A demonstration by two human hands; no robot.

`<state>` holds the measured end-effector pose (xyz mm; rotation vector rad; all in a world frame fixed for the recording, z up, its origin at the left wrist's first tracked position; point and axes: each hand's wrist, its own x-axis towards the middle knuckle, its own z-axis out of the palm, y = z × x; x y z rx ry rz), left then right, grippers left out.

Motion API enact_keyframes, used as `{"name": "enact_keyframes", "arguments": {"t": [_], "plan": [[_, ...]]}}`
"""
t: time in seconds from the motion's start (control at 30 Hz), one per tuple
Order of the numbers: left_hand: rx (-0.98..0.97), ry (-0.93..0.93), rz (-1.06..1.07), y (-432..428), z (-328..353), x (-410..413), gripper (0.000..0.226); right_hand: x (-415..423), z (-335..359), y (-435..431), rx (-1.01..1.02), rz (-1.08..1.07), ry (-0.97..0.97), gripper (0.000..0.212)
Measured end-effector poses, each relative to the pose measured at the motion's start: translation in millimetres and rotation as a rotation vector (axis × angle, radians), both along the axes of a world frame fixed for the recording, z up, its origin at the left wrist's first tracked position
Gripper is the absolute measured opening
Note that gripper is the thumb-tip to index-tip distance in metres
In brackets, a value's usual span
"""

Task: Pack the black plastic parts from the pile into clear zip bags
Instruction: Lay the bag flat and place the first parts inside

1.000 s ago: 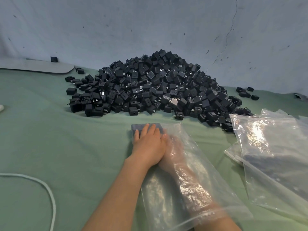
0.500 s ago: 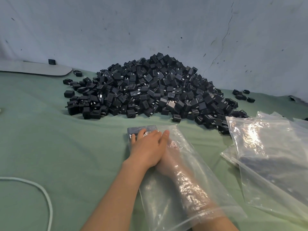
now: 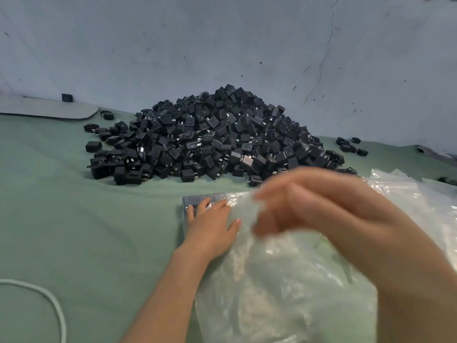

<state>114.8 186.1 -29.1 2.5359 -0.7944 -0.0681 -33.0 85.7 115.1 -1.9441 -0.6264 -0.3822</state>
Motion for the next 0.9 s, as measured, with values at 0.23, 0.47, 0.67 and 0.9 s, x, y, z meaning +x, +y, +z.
{"name": "enact_keyframes", "arguments": {"t": [0.23, 0.47, 0.67, 0.9], "plan": [[0.055, -0.139, 0.015, -2, -7, -1, 0.050, 152, -83, -40, -0.387, -0.919, 0.578, 0.040], [0.104, -0.131, 0.029, -3, -12, -2, 0.057, 186, -143, -51, -0.449, -1.130, 0.761, 0.047], [0.105, -0.131, 0.032, -3, -11, -2, 0.056, 189, -139, -56, -0.319, -1.231, 0.616, 0.041], [0.111, -0.111, 0.024, -2, -10, -2, 0.057, 152, -121, -78, -0.228, -1.182, 0.691, 0.013]]}}
